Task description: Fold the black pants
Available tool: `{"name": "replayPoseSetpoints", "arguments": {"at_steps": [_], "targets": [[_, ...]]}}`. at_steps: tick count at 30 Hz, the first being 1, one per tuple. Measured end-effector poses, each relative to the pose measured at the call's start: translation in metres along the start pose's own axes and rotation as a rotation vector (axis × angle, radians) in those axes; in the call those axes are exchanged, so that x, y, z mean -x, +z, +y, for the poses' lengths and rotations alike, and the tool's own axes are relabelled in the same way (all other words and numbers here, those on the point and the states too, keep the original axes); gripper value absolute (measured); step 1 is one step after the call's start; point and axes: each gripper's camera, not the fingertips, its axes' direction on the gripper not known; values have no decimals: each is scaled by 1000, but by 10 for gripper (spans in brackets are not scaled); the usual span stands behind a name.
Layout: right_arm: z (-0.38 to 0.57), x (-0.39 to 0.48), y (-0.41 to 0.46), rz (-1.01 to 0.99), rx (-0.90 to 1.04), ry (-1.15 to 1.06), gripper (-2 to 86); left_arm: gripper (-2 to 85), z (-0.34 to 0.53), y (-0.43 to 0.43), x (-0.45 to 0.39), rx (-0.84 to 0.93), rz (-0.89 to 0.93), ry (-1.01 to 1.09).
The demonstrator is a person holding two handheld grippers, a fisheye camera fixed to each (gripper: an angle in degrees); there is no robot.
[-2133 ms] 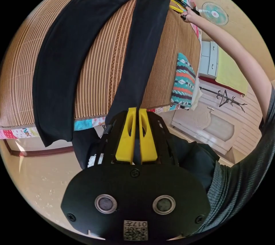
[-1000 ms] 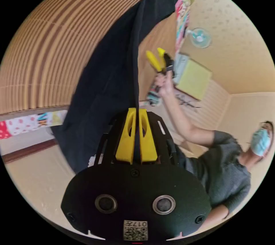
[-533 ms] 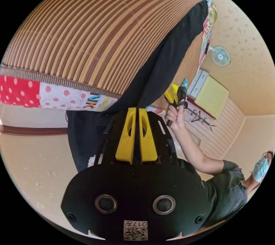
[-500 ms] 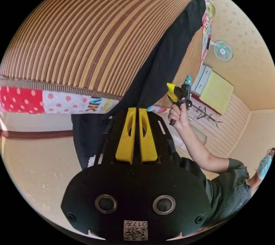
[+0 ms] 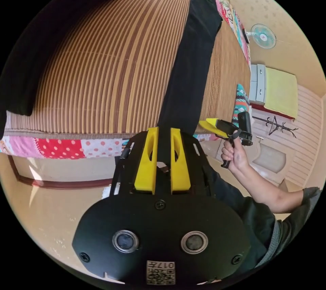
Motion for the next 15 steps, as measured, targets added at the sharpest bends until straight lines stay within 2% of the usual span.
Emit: {"name": "replayPoseSetpoints", "arguments": {"at_steps": [3,5,7,11,13,15], "targets": [[-17,-7,21,23,118,-29,67,70,-24,20,-9,87,-34,42],[-25,-5,38,109,247,-82,47,61,-32,36,-19,161,-86,92],[-23,-2,36,132,259,-121,41,53,-31,43,-28,171,-116,106],[9,-13,24,235,242,-116,37,51,-8,57,-44,188,-18,88],[28,-26,25,270,273,-89,39,51,8,73,-56,237,-6,100],[44,-39,25,284,307,-61,45,59,26,101,-69,369,-27,94]]}}
